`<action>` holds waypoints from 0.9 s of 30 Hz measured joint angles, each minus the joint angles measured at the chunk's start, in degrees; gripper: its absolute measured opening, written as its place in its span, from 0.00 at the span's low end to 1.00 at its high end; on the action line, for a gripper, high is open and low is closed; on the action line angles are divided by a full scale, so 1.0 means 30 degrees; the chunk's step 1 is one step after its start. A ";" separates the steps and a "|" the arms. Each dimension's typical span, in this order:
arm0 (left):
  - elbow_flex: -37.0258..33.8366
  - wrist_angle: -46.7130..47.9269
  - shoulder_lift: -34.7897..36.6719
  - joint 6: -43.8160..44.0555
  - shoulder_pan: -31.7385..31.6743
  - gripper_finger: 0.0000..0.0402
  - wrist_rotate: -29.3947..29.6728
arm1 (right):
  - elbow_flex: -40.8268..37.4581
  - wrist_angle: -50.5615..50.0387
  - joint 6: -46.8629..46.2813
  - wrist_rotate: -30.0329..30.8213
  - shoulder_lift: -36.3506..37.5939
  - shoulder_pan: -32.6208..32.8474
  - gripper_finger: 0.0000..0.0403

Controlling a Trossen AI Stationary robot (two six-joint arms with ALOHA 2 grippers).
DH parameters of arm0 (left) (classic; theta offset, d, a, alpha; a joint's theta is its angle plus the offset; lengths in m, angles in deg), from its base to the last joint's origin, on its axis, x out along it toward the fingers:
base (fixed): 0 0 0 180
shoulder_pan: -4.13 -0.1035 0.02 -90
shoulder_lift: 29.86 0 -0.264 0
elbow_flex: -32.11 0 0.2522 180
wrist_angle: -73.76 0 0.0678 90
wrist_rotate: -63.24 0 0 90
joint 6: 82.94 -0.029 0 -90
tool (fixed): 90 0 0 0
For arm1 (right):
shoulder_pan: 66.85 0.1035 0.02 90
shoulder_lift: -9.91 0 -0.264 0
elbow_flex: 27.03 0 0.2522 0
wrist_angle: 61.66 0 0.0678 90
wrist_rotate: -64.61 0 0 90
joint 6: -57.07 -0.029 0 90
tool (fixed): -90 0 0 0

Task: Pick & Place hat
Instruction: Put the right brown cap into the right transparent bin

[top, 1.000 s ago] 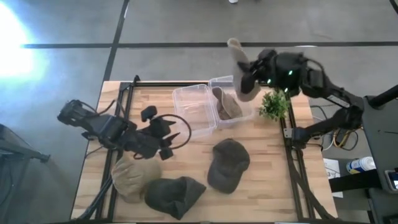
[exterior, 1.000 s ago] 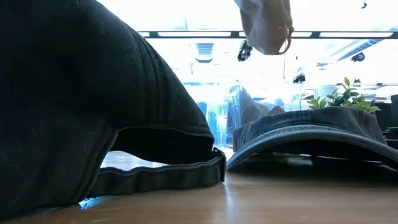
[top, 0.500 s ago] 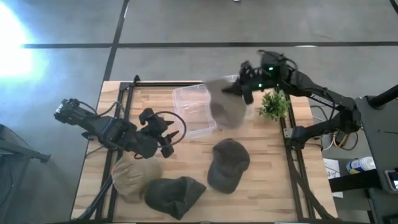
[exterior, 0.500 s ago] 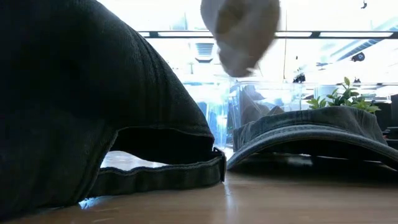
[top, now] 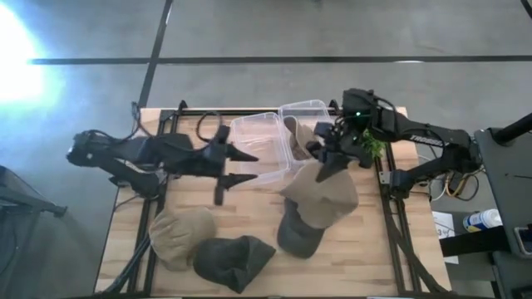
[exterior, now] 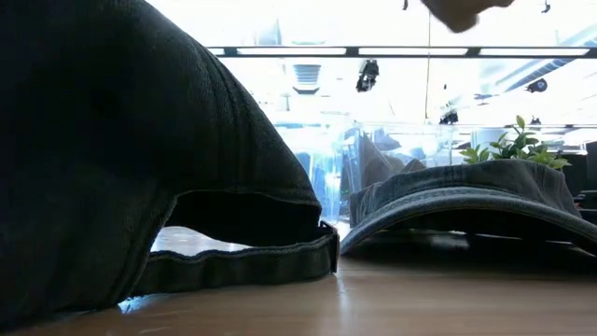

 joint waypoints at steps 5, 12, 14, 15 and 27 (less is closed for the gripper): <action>0.0546 0.0206 -0.1542 -0.1753 -0.0154 0.47 -0.1500 | -0.0029 -0.0153 -0.0612 -0.0086 -0.0763 0.0368 0.03; 0.1095 0.0512 -0.2531 -0.0519 -0.0142 0.47 -0.4514 | -0.0022 -0.0167 -0.0900 -0.0083 -0.1179 0.0332 0.03; 0.1088 0.0143 -0.2592 -0.0013 -0.0144 0.47 -0.4560 | -0.0022 -0.0168 -0.0901 -0.0093 -0.1191 0.0324 0.03; 0.1088 0.0028 -0.2595 0.0377 -0.0156 0.47 -0.4712 | -0.0022 -0.0168 -0.0877 -0.0093 -0.1191 0.0324 0.03; 0.1787 0.0162 -0.4714 0.2948 -0.0462 0.43 -0.5384 | -0.0022 -0.0124 -0.0369 0.0483 -0.2188 0.0244 0.03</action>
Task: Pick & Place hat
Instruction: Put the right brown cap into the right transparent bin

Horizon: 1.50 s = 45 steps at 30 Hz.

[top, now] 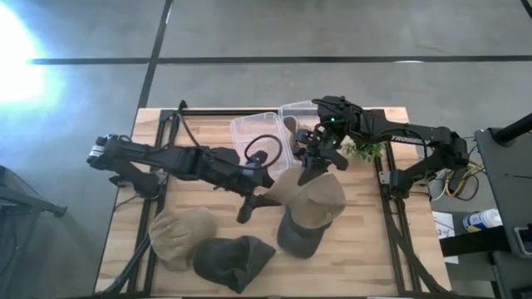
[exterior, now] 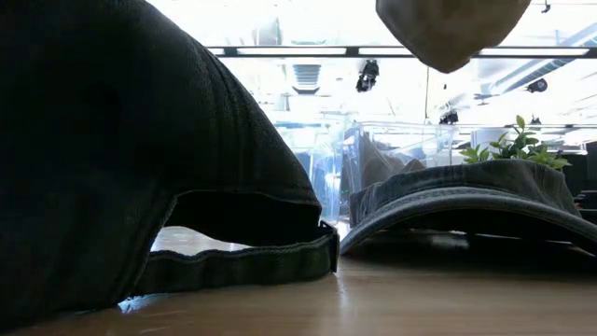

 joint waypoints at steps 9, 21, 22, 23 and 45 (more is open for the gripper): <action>0.1087 0.1231 -0.0516 -0.0714 -0.0064 0.03 0.0871 | 0.0000 -0.0753 -0.0303 0.1380 0.0642 -0.0165 0.12; 0.1138 0.2759 -0.0406 0.2660 -0.0901 0.02 0.6515 | 0.0268 -0.9004 0.1798 1.3376 0.5236 -0.0659 0.40; 0.1115 0.2506 -0.0406 0.3019 -0.1108 0.02 0.7204 | 0.0299 -0.9672 0.1807 1.5345 0.5849 -0.0656 0.41; 0.1107 0.2172 -0.0406 0.3574 -0.1374 0.02 0.8244 | 0.0319 -1.0451 0.1734 1.7156 0.6484 -0.0645 0.43; 0.1624 -0.0997 -0.4738 1.7695 -0.7754 0.02 0.5848 | 0.0124 -1.2123 -0.0130 2.7511 1.0532 0.0000 0.46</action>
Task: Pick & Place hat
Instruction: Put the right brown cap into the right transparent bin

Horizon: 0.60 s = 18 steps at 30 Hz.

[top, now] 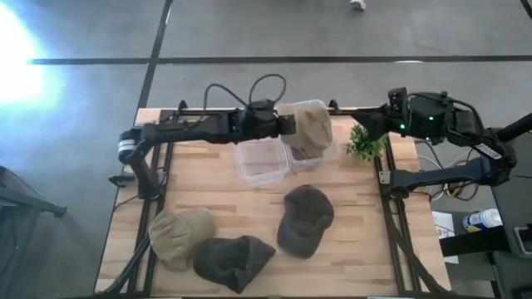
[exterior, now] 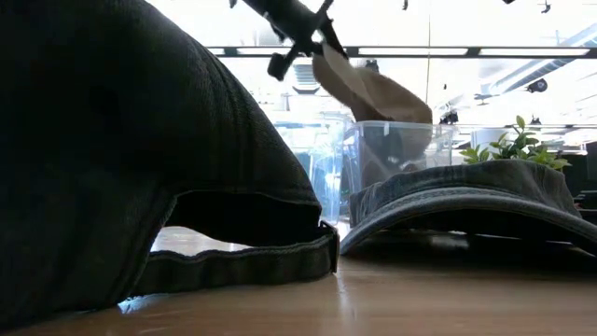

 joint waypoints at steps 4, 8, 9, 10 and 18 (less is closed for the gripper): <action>0.1469 0.2039 -0.1510 0.0202 0.0055 0.03 0.0226 | -0.0007 -0.0073 0.0512 -0.0015 -0.0363 0.0000 0.46; 0.3659 0.3989 -0.2658 -0.1237 0.0271 0.06 0.2491 | -0.0029 -0.0686 0.0674 -0.0022 -0.0682 0.0005 0.46; 0.4247 0.4366 -0.2906 -0.1682 0.0279 0.06 0.3095 | -0.0079 -0.0869 0.0664 -0.0015 -0.0775 0.0000 0.46; 0.4845 0.4638 -0.3263 -0.2094 0.0267 0.07 0.3409 | -0.0150 -0.1055 0.0662 -0.0022 -0.0861 0.0000 0.46; 0.9271 0.7048 -0.7355 -0.3072 0.0301 0.07 0.2839 | -0.1238 -0.1202 0.0463 -0.0058 -0.1229 0.0000 0.46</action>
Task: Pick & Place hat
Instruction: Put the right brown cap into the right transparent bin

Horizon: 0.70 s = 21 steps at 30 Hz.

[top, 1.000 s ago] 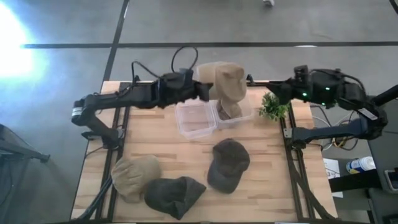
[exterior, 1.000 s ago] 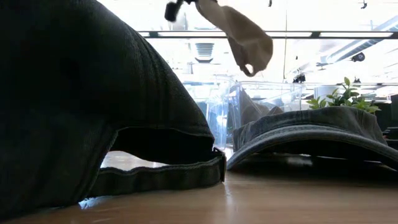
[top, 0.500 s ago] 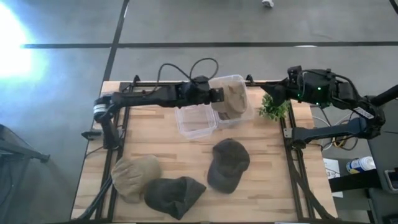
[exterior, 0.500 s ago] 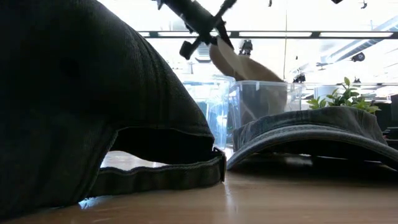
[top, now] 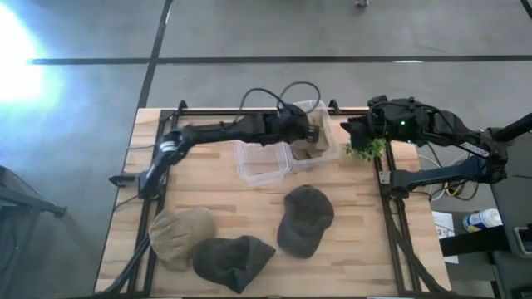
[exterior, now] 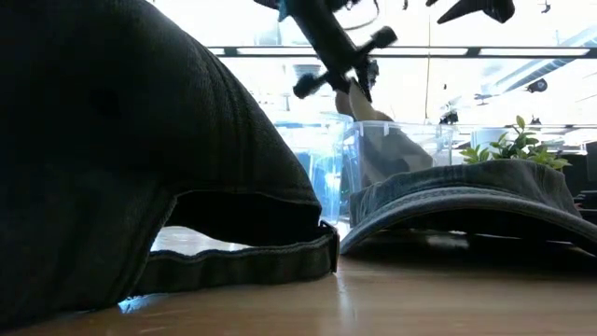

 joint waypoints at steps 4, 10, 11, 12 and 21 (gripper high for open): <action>0.1893 0.1420 -0.1844 -0.0020 0.0000 0.07 -0.0277 | -0.0533 -0.0103 -0.0106 -0.0021 0.0078 0.0007 0.46; 0.3624 0.1854 -0.3827 -0.0909 -0.0007 0.07 -0.0309 | -0.1021 -0.0175 -0.0515 -0.0029 0.0226 0.0000 0.46; 0.3704 0.1861 -0.3986 -0.1033 -0.0007 0.08 -0.0343 | -0.1090 -0.0224 -0.0515 -0.0036 0.0261 0.0007 0.46; 0.3713 0.1929 -0.4106 -0.1273 -0.0007 0.08 -0.0436 | -0.1136 -0.0264 -0.0518 -0.0056 0.0305 0.0007 0.46; 0.3604 0.3123 -0.3893 -0.3002 0.0000 0.25 -0.0600 | -0.1224 -0.0277 -0.0413 -0.0172 0.0584 0.0002 0.46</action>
